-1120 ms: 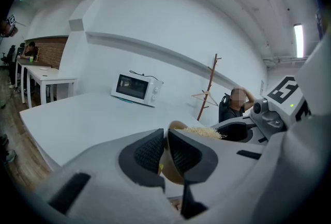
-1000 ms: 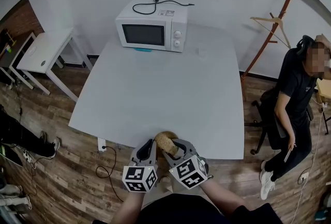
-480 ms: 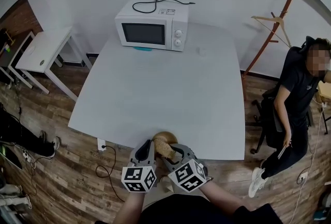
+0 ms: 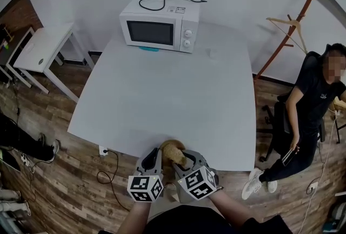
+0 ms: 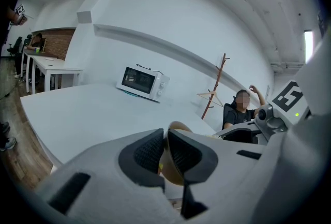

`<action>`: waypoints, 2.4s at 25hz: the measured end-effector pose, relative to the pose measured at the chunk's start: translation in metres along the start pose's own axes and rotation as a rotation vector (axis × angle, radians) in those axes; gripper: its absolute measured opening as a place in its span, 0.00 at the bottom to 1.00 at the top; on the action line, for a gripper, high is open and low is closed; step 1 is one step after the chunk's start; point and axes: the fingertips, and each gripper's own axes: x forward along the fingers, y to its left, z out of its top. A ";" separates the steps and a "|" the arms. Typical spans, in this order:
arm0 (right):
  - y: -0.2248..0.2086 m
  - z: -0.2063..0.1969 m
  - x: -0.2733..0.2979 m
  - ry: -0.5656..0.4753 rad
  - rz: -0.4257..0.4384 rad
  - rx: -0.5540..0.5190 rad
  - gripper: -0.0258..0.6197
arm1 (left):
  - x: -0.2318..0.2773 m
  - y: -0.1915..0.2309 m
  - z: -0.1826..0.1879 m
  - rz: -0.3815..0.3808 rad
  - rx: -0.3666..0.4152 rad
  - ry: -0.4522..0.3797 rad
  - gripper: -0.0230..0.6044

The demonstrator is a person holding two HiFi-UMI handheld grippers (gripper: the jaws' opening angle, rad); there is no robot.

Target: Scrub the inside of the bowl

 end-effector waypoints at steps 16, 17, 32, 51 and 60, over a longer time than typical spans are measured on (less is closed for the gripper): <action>-0.053 -0.008 -0.008 -0.114 -0.100 0.211 0.32 | 0.057 0.056 -0.034 0.137 -0.199 0.110 0.09; -0.055 -0.008 -0.007 -0.115 -0.097 0.212 0.32 | 0.061 0.061 -0.035 0.147 -0.208 0.113 0.09; -0.067 -0.001 0.005 -0.121 -0.075 0.236 0.32 | 0.095 0.090 -0.025 0.199 -0.202 0.089 0.11; -0.051 0.017 -0.011 -0.240 -0.139 0.287 0.32 | 0.033 0.066 0.010 0.146 -0.114 -0.006 0.09; -0.028 0.027 -0.030 -0.304 -0.129 0.305 0.32 | 0.004 0.042 0.016 0.100 -0.094 -0.025 0.07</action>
